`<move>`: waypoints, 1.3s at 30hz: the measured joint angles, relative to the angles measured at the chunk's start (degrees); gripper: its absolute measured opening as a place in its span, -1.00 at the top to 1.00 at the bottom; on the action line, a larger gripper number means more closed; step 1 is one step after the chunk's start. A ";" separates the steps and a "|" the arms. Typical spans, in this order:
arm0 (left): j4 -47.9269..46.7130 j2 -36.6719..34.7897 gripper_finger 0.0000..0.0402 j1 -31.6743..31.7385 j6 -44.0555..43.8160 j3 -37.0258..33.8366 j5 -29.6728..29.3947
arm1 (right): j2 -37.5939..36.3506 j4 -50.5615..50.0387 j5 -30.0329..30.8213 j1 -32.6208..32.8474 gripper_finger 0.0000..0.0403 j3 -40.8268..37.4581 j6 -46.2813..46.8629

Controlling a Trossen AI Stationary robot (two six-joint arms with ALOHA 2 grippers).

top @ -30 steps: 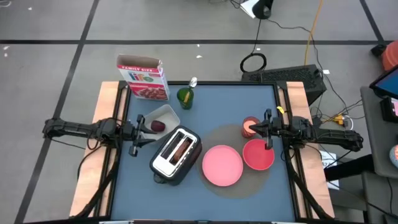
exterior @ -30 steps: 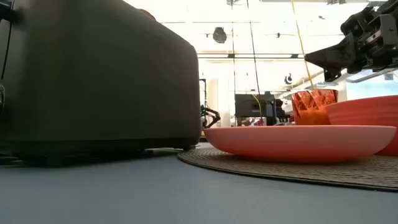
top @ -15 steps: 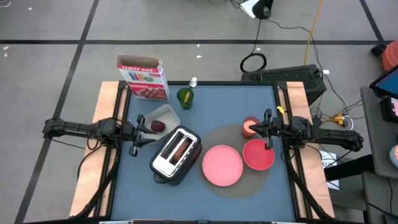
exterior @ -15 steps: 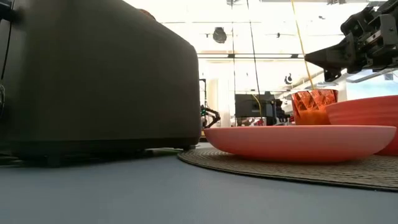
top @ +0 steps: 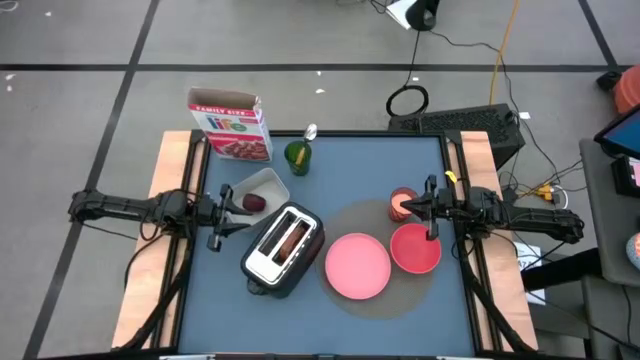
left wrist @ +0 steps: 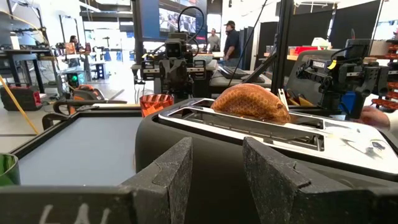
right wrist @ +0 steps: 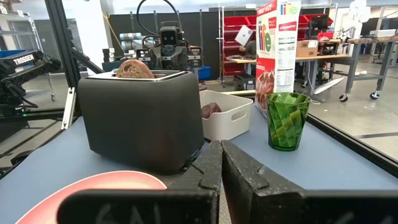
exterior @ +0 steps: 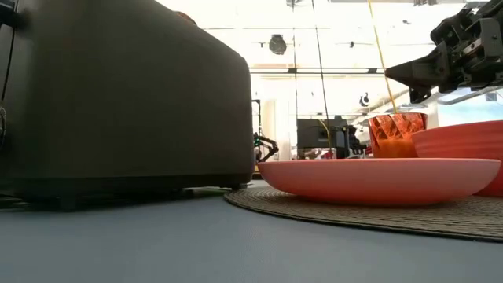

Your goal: Arrange a breakfast setting

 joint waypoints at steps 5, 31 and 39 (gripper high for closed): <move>0.02 -0.01 0.25 -0.02 0.02 0.00 0.00 | 0.00 -0.01 0.01 0.00 0.97 0.01 0.00; 5.22 0.01 0.25 0.00 -6.47 -0.01 0.00 | -0.02 -0.01 0.01 0.00 0.97 0.01 0.00; 6.11 -0.01 0.25 -0.02 -6.34 -0.01 -0.02 | -0.02 -0.02 0.01 -0.01 0.97 0.00 0.00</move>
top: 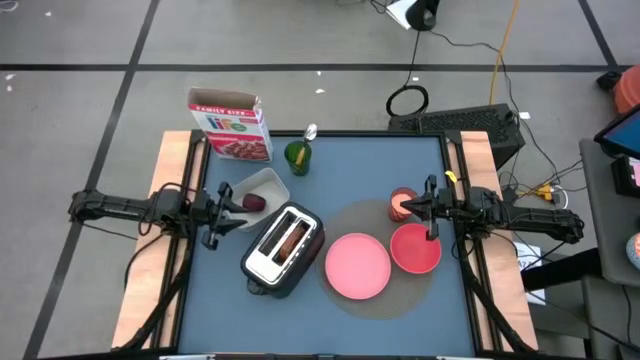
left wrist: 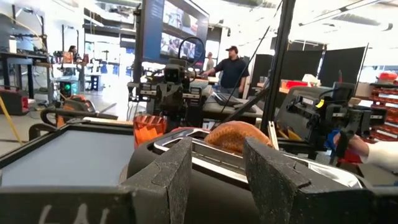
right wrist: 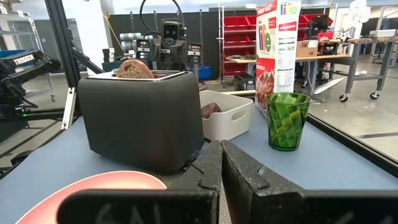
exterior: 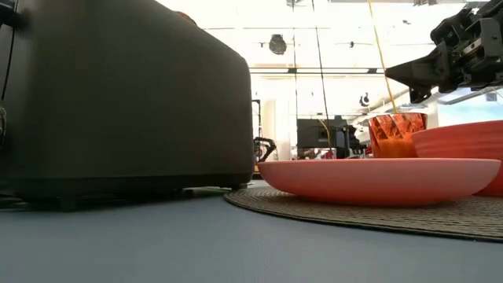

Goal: Arrange a breakfast setting
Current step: Pour the cereal from the cereal box into the red bowl

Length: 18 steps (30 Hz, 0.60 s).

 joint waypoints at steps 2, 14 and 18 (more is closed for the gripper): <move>0.08 0.00 0.25 0.00 -1.75 0.00 -0.01 | 0.00 0.01 -0.01 0.02 0.97 0.02 0.00; 7.68 0.00 0.25 0.00 -10.44 0.00 -11.00 | 0.00 0.00 -0.02 0.02 0.97 0.00 0.00; 10.17 0.00 0.25 0.00 -10.42 0.00 -13.86 | 0.00 0.01 -0.01 0.02 0.97 0.02 0.00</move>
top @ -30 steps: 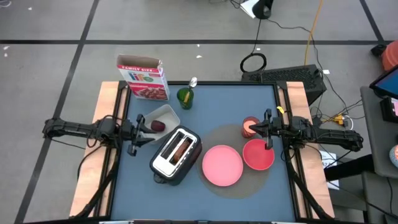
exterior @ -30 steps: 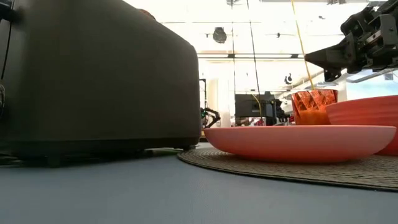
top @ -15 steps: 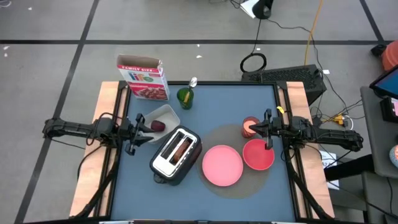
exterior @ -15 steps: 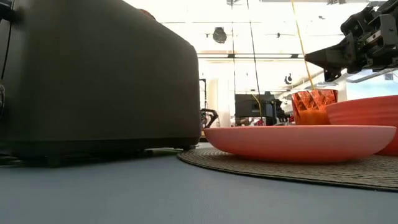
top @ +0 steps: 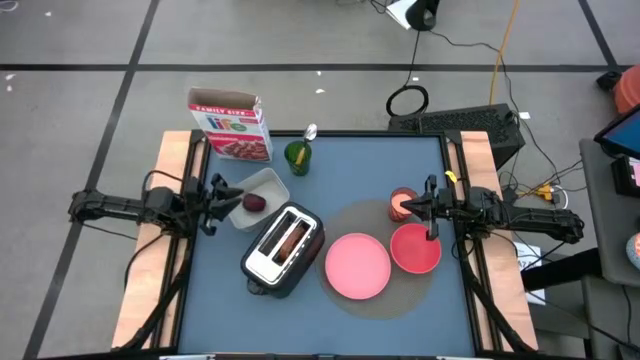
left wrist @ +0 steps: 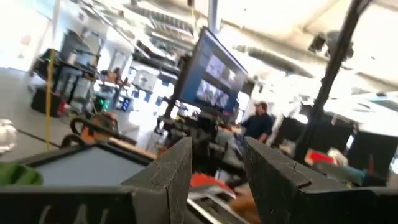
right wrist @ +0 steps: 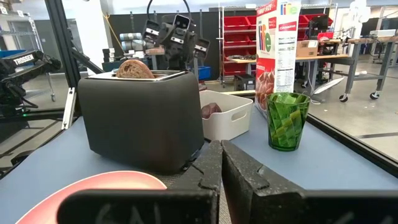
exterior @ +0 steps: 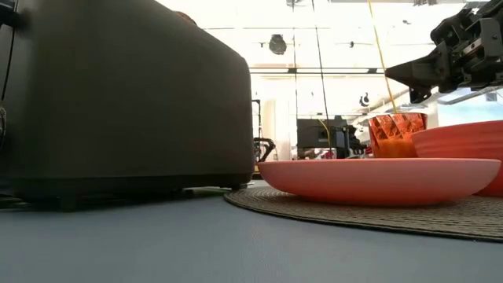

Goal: Arrange a breakfast setting
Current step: Pour the cereal from the cereal box into the red bowl

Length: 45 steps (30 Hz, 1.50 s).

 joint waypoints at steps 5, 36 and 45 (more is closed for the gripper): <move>0.22 0.00 0.25 0.00 0.01 0.00 -4.10 | 0.00 0.01 0.01 -0.02 0.97 0.01 0.00; 3.38 0.02 0.25 0.07 0.82 0.00 -4.25 | 0.00 -0.01 0.00 -0.02 0.97 0.01 0.00; 3.57 0.58 0.11 0.07 1.27 0.00 -7.95 | 0.00 0.00 0.00 -0.02 0.97 -0.02 0.00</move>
